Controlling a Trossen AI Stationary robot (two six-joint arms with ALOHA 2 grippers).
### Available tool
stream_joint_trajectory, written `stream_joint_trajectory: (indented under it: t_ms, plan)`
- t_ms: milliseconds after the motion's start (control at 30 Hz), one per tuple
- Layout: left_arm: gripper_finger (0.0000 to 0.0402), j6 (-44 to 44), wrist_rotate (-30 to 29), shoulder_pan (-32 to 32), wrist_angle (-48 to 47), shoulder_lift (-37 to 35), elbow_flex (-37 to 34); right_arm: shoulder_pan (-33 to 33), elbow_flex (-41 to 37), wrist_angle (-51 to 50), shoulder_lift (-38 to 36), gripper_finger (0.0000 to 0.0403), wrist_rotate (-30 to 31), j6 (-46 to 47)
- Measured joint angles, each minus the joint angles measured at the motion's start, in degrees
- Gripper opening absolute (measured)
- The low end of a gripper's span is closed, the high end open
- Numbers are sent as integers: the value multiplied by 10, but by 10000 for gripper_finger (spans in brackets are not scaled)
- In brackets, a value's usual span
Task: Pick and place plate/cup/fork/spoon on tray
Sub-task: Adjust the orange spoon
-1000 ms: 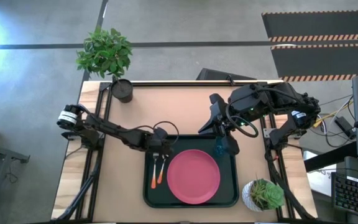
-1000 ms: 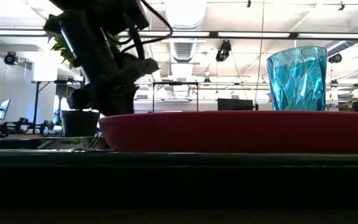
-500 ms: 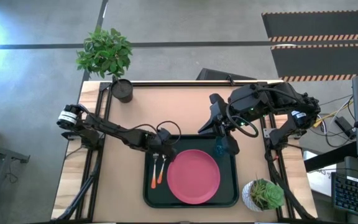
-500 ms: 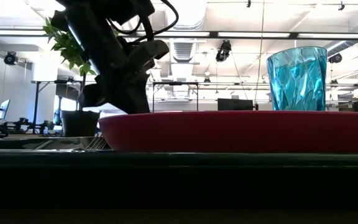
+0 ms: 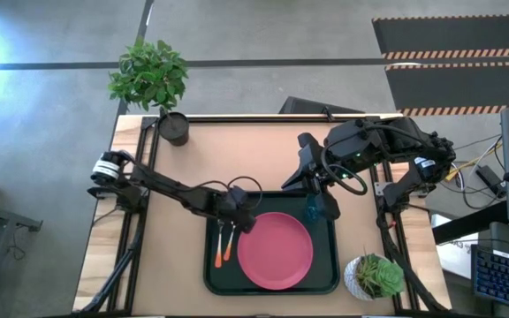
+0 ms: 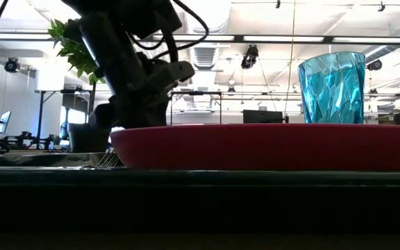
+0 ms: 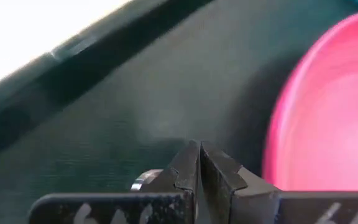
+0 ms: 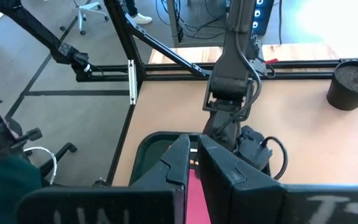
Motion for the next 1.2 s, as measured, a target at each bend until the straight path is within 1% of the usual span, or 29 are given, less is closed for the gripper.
stream_joint_trajectory:
  t_ms: [200, 400, 467, 600, 767, 900, 1200]
  plan:
    - [0, 14, 6, -3, -11, 25, 30, 0, 0, 0, 0, 22, 0, 0]
    - [0, 13, 7, -3, -133, 26, 39, 0, 0, -1, 0, 22, 0, 0]
    - [0, 13, 8, -3, -155, 26, 41, 0, 0, -1, 0, 22, 0, -1]
    - [0, 14, 8, -3, -147, 25, 44, 0, 0, -1, 0, 22, 0, -1]
    - [0, 17, 1, -3, -145, 24, 64, 0, 0, -2, 0, 22, 0, -8]
    - [0, 29, -13, -6, -162, 24, 83, 0, 0, -7, 0, 22, 0, -6]
    - [0, 23, -23, -6, -315, 23, 111, 0, 0, -23, 0, 22, 0, -6]
